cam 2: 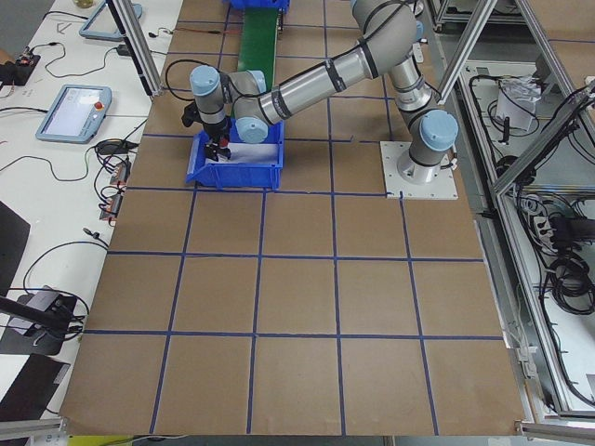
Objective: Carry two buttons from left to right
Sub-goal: 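Grasp the red button with left gripper while right gripper moves to belt end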
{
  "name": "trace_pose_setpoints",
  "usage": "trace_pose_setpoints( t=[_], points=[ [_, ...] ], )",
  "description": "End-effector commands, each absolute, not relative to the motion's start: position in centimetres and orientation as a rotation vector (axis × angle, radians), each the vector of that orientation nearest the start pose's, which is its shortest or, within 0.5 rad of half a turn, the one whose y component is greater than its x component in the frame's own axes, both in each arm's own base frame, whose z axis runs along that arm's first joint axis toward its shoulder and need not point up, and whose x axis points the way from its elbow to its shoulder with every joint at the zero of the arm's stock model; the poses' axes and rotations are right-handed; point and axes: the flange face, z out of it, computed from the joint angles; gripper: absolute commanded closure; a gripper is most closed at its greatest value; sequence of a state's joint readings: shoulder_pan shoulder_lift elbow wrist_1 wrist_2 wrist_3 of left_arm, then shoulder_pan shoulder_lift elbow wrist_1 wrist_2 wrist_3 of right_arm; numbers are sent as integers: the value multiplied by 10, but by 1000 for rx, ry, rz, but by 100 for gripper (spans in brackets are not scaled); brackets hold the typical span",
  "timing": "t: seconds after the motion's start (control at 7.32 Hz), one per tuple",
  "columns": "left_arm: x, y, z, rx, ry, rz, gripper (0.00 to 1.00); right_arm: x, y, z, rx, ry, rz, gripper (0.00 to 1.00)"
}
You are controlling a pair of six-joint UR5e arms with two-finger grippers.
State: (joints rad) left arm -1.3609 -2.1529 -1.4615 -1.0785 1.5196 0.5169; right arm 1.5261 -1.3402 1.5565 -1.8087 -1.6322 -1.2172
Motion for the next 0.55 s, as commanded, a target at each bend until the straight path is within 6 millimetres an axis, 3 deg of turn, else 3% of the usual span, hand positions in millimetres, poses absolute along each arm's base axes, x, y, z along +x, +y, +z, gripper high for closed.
trace_pose_setpoints(
  t=[0.0,0.14,0.41],
  points=[
    [4,-695,241,469,3145,-44,39,32,-606,366,-1954,2489,62,0],
    [4,-695,244,469,3144,-48,48,11,-613,360,-1963,2465,0,0],
    [4,-694,261,465,3141,-69,59,9,-626,351,-2127,2343,-79,0]
  ],
)
